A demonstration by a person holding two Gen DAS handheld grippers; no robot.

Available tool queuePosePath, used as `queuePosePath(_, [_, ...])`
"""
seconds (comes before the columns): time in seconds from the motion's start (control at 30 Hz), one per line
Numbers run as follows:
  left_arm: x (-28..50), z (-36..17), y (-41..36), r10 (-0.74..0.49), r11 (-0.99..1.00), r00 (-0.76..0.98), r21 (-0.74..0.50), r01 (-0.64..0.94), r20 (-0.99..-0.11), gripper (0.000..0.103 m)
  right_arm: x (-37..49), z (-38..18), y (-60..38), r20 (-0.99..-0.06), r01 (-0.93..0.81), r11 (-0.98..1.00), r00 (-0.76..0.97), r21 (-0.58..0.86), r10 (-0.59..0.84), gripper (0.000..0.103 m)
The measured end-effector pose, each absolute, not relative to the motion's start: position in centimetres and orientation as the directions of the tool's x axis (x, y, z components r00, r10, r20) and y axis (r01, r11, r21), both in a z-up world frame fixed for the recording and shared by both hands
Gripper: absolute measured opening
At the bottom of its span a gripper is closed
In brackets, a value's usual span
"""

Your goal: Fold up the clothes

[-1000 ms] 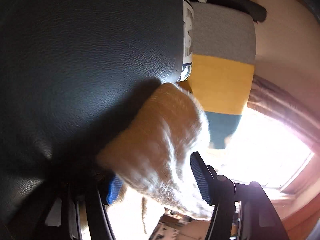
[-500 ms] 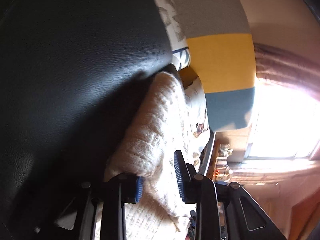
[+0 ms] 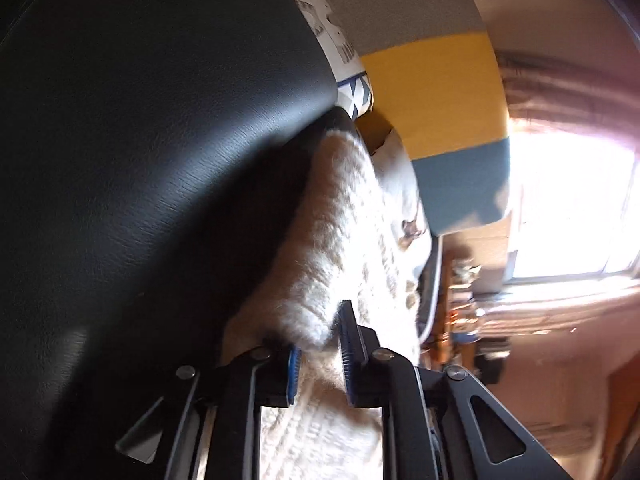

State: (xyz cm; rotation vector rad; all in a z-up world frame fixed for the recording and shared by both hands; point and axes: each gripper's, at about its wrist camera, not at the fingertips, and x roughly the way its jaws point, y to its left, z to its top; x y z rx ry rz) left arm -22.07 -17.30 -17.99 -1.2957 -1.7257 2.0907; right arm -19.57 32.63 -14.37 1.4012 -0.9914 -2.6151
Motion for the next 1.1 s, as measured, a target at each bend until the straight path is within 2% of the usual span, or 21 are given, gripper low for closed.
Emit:
queuePosePath(0.13, [-20.6,-17.9,-19.3,0.590,-0.290,-0.638,-0.867,0.405,-0.495,0.028,-19.6,-14.8,32.7,-0.749,-0.277,-0.786,-0.579,0.552,-0.323,0.008])
queuePosePath(0.2, [-19.8,-17.6,-20.2,0.575,-0.283,-0.649,-0.866,0.412,-0.498,0.027,-19.4,-14.8,33.3,-0.738,-0.289,-0.755,-0.574,0.589,-0.355,0.015])
queuePosePath(0.3, [-18.6,-17.5,-22.0,0.547,-0.267,-0.672,-0.864,0.426,-0.500,0.028,-18.7,-13.5,33.8,-0.750,-0.300,-0.772,-0.580,0.561,-0.319,0.021])
queuePosePath(0.43, [-18.3,-18.0,-23.1,0.541,-0.237,-0.674,-0.860,0.452,-0.503,0.040,-17.4,-10.2,33.3,-0.751,-0.273,-0.838,-0.623,0.473,-0.221,0.023])
queuePosePath(0.63, [-20.6,-18.2,-21.8,0.588,-0.295,-0.618,-0.850,0.436,-0.521,0.057,-19.4,-8.1,28.4,-0.752,-0.115,-0.906,-0.605,0.408,-0.262,0.023])
queuePosePath(0.7, [-21.4,-18.0,-21.3,0.597,-0.338,-0.602,-0.846,0.412,-0.531,0.057,-20.4,-8.7,26.9,-0.770,-0.088,-0.922,-0.583,0.378,-0.260,0.023])
queuePosePath(0.73, [-22.0,-17.7,-20.8,0.592,-0.383,-0.590,-0.836,0.392,-0.548,0.053,-20.8,-9.1,26.1,-0.779,-0.077,-0.928,-0.572,0.363,-0.258,0.023])
queuePosePath(0.77, [-22.5,-17.3,-20.4,0.585,-0.432,-0.578,-0.822,0.370,-0.568,0.022,-21.2,-9.7,25.7,-0.790,-0.076,-0.934,-0.560,0.349,-0.250,0.023])
queuePosePath(0.8, [-22.8,-17.0,-20.1,0.571,-0.481,-0.570,-0.803,0.352,-0.591,0.013,-21.5,-10.7,25.6,-0.816,-0.093,-0.946,-0.537,0.312,-0.216,0.023])
queuePosePath(0.87, [-22.7,-16.5,-20.0,0.500,-0.586,-0.562,-0.735,0.341,-0.659,0.013,-22.0,-13.2,25.5,-0.862,-0.130,-0.964,-0.485,0.234,-0.144,0.020])
queuePosePath(0.97, [-22.4,-16.6,-20.4,0.487,-0.637,-0.540,-0.702,0.318,-0.687,0.015,-21.0,-13.9,26.0,-0.829,-0.113,-0.960,-0.536,0.257,-0.159,0.019])
queuePosePath(1.1, [-21.2,-15.7,-23.2,0.492,-0.597,-0.584,-0.739,0.314,-0.646,0.023,-20.5,-13.8,25.5,-0.820,-0.068,-0.971,-0.551,0.231,-0.156,0.019])
